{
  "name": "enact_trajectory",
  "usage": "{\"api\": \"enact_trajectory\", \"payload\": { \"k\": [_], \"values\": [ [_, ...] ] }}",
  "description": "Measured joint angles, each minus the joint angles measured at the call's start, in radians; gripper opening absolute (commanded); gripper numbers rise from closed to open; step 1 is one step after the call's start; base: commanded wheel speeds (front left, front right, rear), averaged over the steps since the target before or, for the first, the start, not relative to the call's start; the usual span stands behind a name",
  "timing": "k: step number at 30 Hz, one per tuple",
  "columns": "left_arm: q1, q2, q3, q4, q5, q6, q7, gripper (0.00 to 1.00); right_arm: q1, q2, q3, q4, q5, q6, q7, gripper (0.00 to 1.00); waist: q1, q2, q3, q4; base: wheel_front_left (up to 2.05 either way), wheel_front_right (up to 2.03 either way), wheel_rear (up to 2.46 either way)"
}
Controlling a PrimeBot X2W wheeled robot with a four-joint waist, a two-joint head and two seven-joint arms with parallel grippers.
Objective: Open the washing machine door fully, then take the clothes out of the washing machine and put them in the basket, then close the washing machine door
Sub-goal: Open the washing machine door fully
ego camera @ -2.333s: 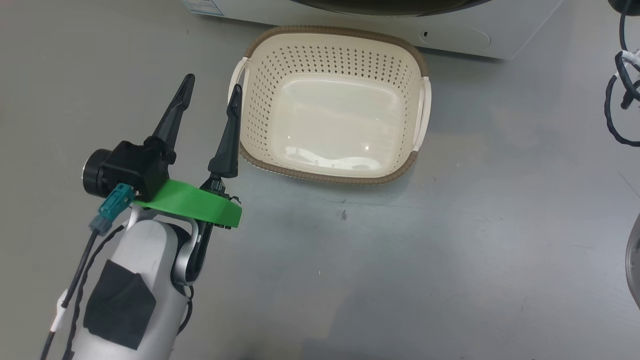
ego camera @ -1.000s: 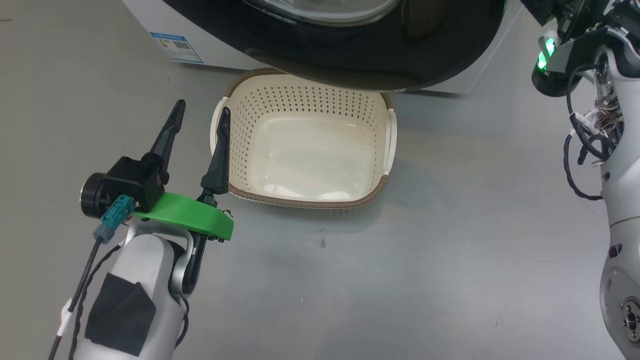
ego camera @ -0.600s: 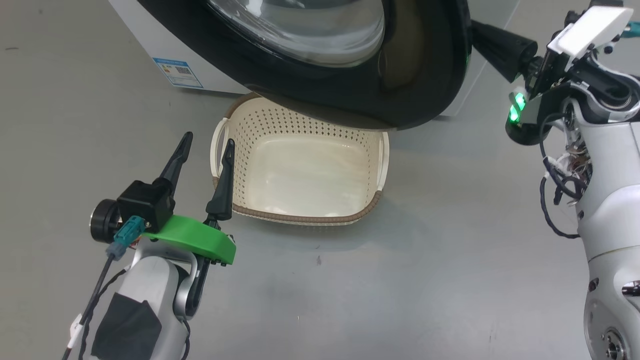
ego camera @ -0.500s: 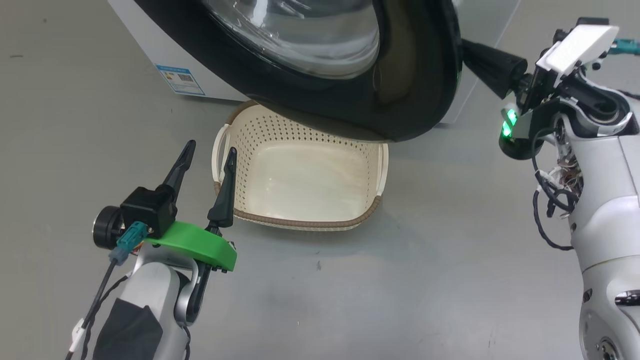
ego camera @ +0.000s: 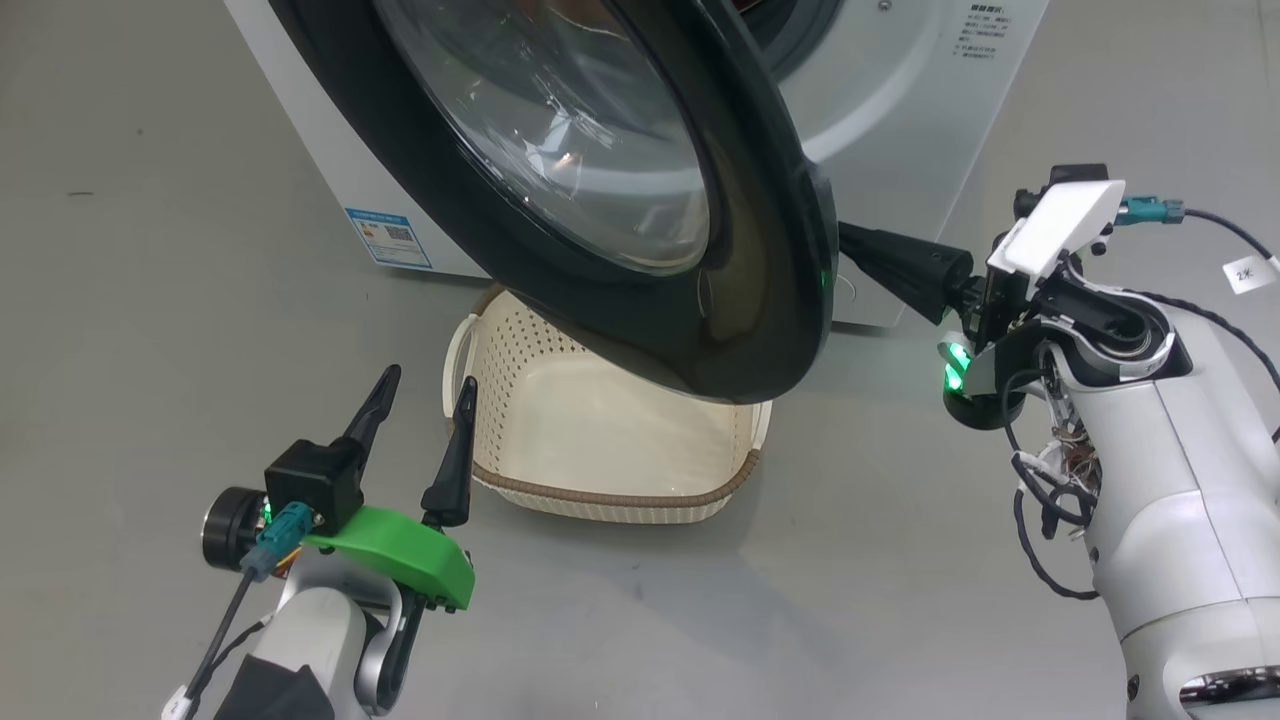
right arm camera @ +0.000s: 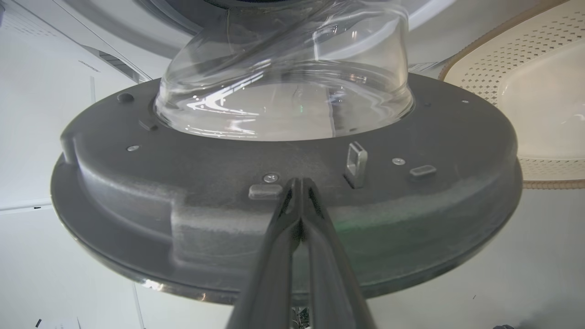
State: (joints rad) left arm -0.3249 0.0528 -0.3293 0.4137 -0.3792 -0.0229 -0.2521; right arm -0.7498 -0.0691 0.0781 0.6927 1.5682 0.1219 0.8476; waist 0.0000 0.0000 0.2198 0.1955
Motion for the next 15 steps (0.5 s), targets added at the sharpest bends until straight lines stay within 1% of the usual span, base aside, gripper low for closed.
{"api": "enact_trajectory", "payload": {
  "k": [11,15],
  "values": [
    [0.04,0.0,-0.006,0.014,0.0,0.0,0.0,1.0,0.105,0.004,0.061,-0.033,0.036,0.0,0.002,0.0,0.0,0.0,-0.075,0.033,0.0,0.0,0.0],
    [0.044,0.0,-0.01,0.017,0.0,0.0,0.0,1.0,0.138,0.003,0.107,-0.051,0.092,0.0,0.003,0.0,0.0,0.0,-0.091,0.054,0.0,0.0,0.0]
  ]
}}
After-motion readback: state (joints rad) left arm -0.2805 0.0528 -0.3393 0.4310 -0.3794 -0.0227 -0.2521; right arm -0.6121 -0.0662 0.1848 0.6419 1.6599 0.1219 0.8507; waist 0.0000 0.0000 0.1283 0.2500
